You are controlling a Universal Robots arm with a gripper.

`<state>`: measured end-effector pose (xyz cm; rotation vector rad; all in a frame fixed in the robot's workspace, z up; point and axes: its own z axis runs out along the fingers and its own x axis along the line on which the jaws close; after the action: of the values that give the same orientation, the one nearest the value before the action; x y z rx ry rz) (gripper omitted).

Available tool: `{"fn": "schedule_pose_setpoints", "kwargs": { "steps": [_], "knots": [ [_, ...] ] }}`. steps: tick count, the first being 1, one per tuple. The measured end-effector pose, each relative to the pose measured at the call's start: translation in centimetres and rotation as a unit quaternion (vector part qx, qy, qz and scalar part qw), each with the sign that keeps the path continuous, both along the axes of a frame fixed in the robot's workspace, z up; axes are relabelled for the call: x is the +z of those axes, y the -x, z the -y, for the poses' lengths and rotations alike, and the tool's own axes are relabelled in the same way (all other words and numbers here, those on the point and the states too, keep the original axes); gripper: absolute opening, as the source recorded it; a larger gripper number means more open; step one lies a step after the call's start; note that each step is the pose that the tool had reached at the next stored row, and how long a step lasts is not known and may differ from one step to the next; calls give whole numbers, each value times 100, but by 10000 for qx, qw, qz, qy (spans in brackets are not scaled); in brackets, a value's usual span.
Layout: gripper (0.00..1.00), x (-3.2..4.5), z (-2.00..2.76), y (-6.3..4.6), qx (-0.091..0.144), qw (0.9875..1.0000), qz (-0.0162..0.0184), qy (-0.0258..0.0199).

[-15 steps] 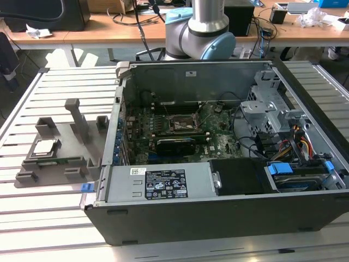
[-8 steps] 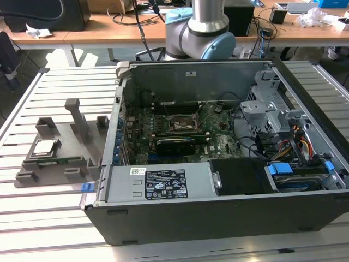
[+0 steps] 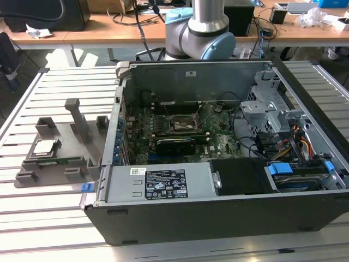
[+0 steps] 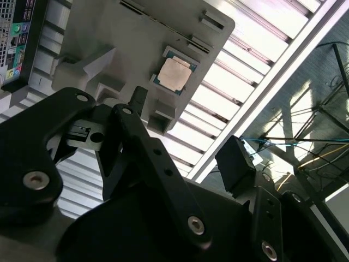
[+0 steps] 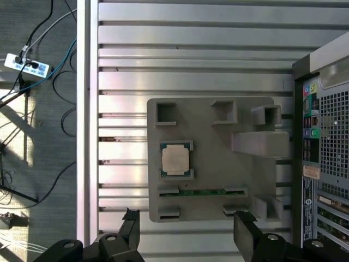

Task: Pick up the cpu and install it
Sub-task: 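Pick up the cpu and move it towards the insertion slot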

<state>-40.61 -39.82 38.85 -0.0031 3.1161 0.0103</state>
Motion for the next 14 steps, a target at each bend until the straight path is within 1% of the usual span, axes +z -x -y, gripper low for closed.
{"fn": "schedule_pose_setpoints", "kwargs": {
  "steps": [9,14],
  "knots": [
    [78,-54,0,0,0,10000,-1,1],
    [78,-68,0,0,0,10000,-1,0]
  ]
}}
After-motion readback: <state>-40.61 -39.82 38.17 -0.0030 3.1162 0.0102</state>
